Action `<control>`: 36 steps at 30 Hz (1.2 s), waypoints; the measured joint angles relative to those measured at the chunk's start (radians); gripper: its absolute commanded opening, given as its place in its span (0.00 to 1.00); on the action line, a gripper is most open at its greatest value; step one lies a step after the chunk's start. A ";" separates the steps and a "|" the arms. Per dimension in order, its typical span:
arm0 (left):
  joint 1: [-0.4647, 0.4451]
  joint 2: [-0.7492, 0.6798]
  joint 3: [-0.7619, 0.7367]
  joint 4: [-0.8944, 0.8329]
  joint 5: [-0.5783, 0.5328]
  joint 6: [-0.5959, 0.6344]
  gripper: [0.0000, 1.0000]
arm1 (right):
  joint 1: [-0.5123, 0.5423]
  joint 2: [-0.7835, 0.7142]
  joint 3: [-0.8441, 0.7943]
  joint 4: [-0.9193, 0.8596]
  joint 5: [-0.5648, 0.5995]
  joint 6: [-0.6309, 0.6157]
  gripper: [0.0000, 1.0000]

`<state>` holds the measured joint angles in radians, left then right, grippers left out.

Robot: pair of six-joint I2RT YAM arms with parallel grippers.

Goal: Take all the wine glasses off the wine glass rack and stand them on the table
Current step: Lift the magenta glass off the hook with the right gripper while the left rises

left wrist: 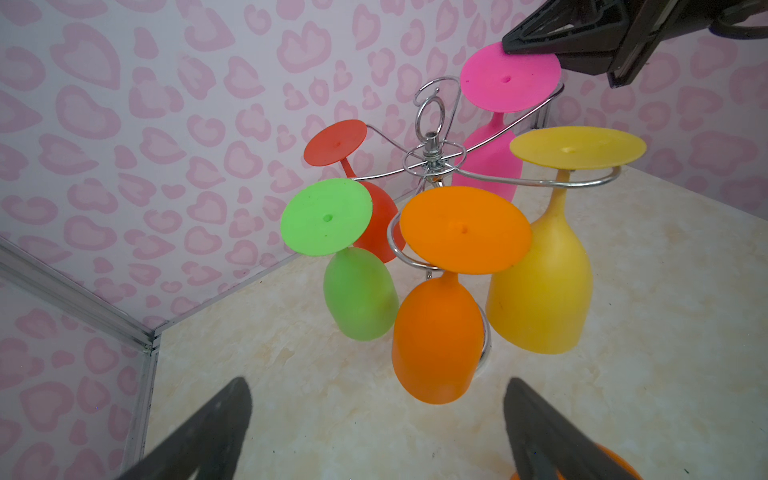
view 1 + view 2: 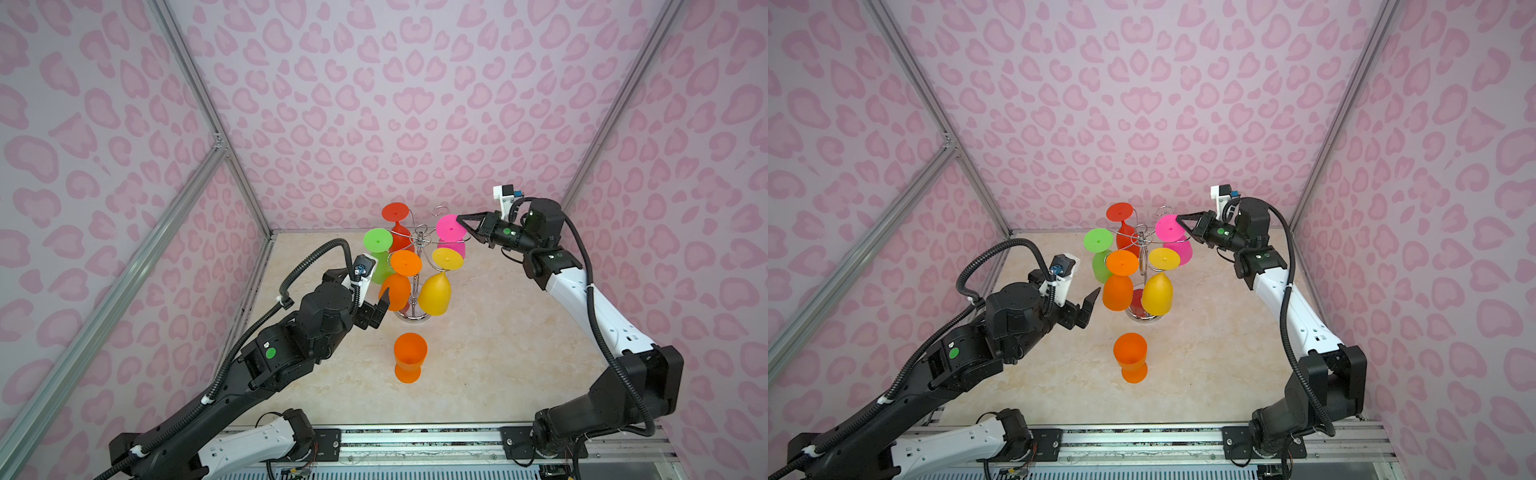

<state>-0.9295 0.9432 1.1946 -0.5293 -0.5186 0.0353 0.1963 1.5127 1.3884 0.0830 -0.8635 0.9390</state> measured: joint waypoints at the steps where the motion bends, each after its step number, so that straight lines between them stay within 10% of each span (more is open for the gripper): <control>1: 0.000 0.000 -0.002 0.000 0.000 0.000 0.96 | 0.000 0.006 0.009 0.000 0.000 -0.001 0.00; 23: 0.013 0.002 -0.003 0.013 0.069 -0.008 0.97 | -0.167 -0.055 -0.003 0.055 0.007 0.029 0.00; 36: 0.277 0.138 0.039 0.311 0.648 -0.180 0.98 | -0.203 -0.317 -0.034 0.116 0.061 0.040 0.00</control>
<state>-0.6521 1.0813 1.2331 -0.2188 0.1295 -0.1452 -0.0063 1.1957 1.3544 0.1989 -0.8028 0.9791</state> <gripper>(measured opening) 0.982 0.049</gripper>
